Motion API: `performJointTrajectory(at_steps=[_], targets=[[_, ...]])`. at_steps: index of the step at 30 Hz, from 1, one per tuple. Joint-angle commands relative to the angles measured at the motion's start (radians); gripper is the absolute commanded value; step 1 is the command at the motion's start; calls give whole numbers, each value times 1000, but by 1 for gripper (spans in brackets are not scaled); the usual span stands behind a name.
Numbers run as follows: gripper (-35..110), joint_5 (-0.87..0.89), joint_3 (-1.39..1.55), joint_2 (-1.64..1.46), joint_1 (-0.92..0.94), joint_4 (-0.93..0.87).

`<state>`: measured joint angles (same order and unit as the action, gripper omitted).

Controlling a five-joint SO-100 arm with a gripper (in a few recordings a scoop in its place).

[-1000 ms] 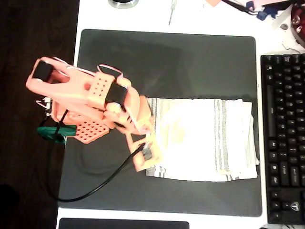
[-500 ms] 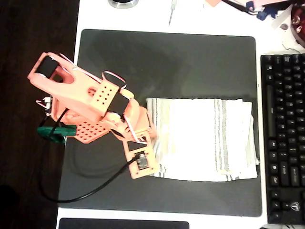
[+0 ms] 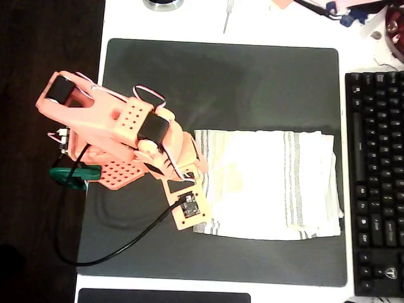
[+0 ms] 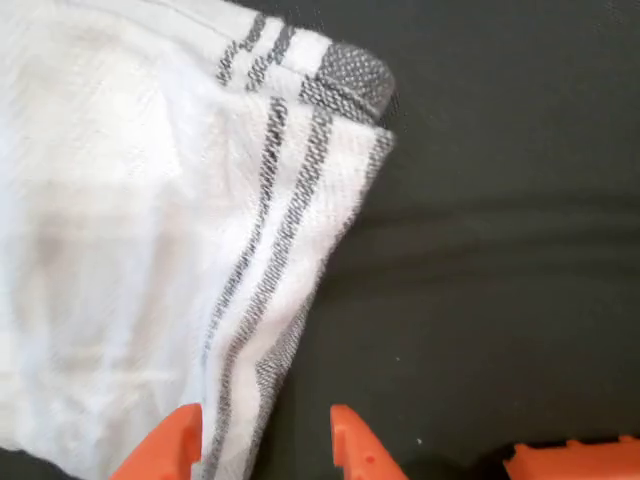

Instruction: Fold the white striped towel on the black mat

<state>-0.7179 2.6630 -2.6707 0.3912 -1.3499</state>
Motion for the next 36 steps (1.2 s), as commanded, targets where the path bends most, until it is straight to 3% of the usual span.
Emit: performJointTrajectory(at_steps=[1, 20, 30, 36], targets=[[18, -6, 29, -11, -9, 40], [13, -25, 261, 135, -63, 442], [0, -9, 308, 267, -44, 621], [0, 21, 178, 325, -26, 532]])
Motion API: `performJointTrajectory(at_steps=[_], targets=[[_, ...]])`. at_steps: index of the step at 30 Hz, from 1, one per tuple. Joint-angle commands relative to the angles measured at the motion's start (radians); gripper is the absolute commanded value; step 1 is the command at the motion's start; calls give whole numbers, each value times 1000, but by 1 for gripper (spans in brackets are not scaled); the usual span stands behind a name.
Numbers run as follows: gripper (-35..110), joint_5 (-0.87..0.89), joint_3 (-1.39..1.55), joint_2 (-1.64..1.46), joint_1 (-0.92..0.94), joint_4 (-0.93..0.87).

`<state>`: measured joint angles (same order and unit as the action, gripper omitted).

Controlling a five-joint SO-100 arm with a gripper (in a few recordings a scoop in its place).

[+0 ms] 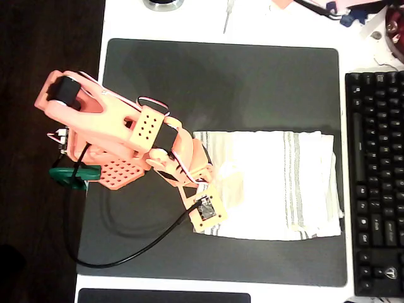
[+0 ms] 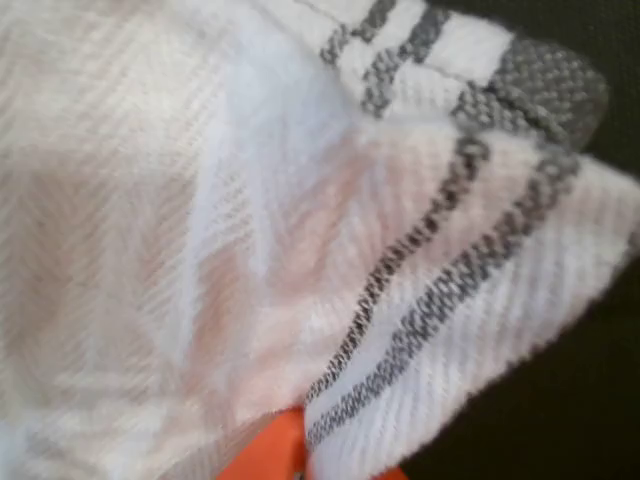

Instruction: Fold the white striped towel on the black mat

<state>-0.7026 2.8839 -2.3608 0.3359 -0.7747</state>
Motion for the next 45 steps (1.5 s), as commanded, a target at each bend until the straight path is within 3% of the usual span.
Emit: performJointTrajectory(at_steps=[1, 9, 17, 35, 45], targets=[[0, 9, -77, 2, 25, -98], [0, -87, -322, -192, 58, -624], [0, -127, -695, -98, 129, -862], [0, 37, -1258, 591, -107, -650], [0, -14, -1546, 1042, -150, -423]])
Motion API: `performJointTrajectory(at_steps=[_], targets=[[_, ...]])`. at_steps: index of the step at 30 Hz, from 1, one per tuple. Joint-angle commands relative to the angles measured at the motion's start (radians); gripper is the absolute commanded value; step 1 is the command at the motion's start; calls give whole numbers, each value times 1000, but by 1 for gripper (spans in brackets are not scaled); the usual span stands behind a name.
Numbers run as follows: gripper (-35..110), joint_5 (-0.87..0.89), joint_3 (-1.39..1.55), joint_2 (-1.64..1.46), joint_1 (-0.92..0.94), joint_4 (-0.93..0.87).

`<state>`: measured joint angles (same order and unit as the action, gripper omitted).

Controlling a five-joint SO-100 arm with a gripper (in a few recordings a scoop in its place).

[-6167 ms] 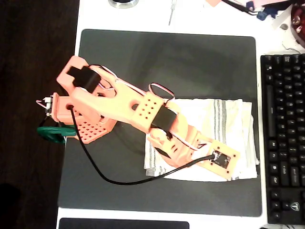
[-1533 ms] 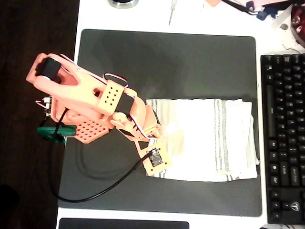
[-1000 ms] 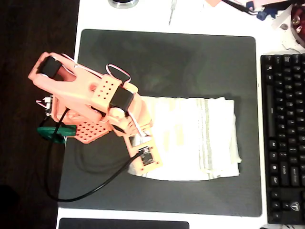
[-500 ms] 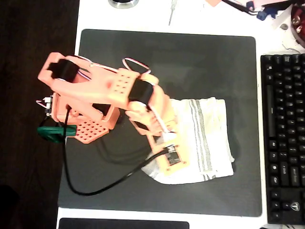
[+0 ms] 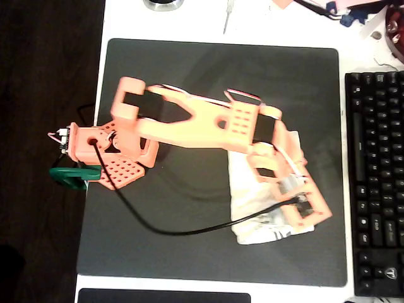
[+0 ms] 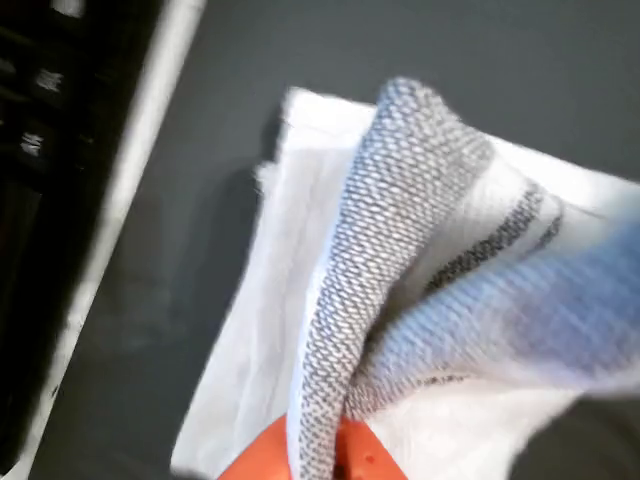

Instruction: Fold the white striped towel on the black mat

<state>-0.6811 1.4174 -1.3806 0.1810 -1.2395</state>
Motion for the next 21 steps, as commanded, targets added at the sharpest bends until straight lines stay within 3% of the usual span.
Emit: performJointTrajectory(at_steps=[1, 6, 10, 21], targets=[[0, -75, -89, 100, 3, 80], [4, -334, -147, 249, -8, 137], [26, -370, -152, 268, 2, 166], [26, -408, -196, -11, -3, -61]])
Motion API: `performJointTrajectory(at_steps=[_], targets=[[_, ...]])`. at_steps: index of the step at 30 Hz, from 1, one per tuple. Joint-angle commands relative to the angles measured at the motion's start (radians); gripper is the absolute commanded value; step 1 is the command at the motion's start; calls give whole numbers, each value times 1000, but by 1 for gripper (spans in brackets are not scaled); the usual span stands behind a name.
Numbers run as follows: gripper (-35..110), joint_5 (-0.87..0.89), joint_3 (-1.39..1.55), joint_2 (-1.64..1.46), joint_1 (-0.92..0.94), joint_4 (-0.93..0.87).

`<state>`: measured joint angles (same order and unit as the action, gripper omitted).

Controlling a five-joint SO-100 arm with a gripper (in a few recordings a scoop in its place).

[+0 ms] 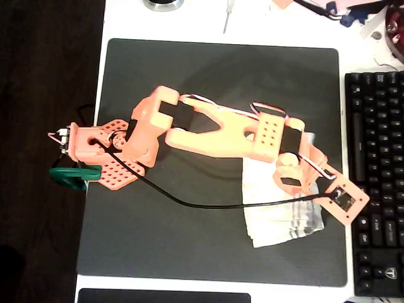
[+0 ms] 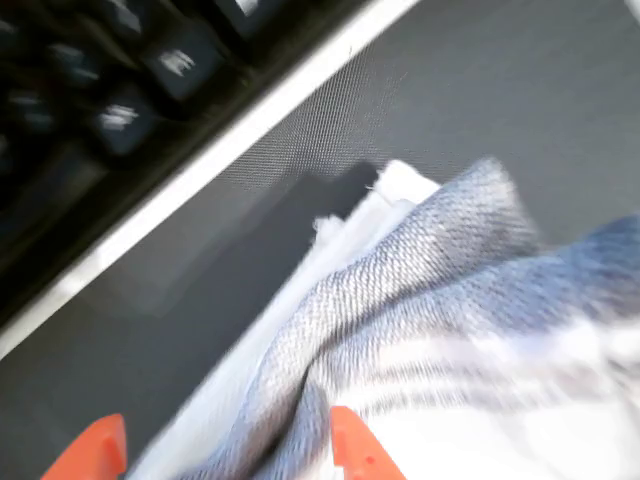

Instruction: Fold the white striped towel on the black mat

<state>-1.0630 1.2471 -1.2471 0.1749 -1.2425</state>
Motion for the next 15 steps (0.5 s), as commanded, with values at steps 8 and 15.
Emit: performJointTrajectory(at_steps=[8, 15], targets=[[7, -21, 121, -331, -117, -218], [0, 46, 40, -66, -219, -74]])
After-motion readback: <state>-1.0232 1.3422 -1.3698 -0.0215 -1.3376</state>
